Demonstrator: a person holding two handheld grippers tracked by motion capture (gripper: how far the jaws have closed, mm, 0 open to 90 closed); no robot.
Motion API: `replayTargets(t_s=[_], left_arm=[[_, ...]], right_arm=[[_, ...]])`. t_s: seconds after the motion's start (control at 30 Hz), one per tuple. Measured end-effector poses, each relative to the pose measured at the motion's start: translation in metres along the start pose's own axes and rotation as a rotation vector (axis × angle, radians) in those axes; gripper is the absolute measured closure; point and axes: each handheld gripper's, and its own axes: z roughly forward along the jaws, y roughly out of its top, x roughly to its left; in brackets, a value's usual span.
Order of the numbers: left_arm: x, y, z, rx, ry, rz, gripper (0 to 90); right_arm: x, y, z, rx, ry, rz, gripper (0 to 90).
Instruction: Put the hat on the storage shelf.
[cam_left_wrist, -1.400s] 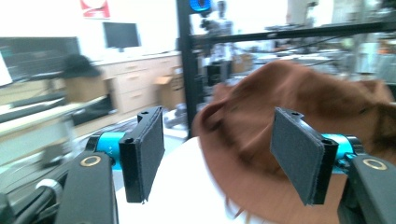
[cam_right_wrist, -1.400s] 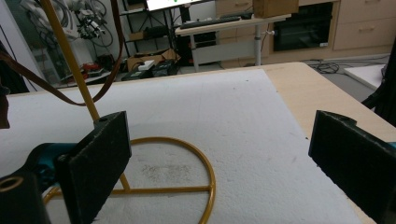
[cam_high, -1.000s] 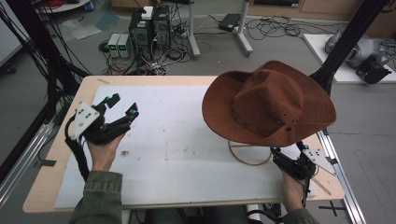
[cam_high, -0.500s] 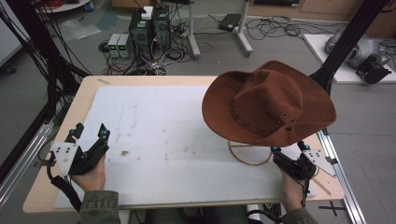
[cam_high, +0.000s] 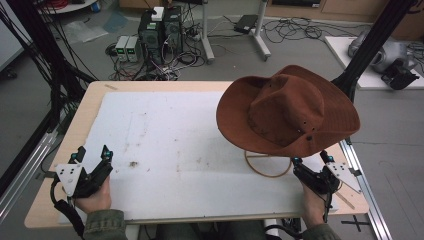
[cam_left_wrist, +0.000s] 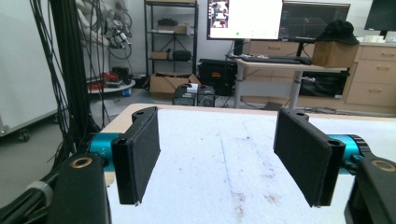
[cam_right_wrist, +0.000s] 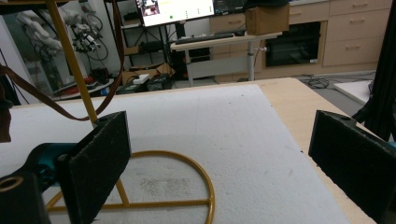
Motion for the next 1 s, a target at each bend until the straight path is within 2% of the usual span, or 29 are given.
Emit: replayTargets(t_s=[0.13, 0.4, 0.63, 1.0], left_arm=[[0.0000, -0.0006, -0.0001, 0.003, -0.003, -0.001, 31.6], [0.0051, -0.0011, -0.0023, 0.005, 0.001, -0.025, 31.6], [0.0079, -0.0022, -0.0026, 0.011, -0.013, -0.050, 31.3], [0.0074, -0.0025, -0.0015, 0.013, -0.022, -0.056, 31.4]], right_arm=[[-0.0004, -0.0001, 0.0006, 0.001, 0.000, 0.002, 4.9], [0.0017, -0.0002, 0.0016, 0.014, -0.002, -0.015, 5.0], [0.0026, -0.0004, 0.0020, 0.024, 0.006, -0.012, 4.9], [0.0007, -0.0009, 0.0022, 0.026, 0.006, -0.008, 5.0]])
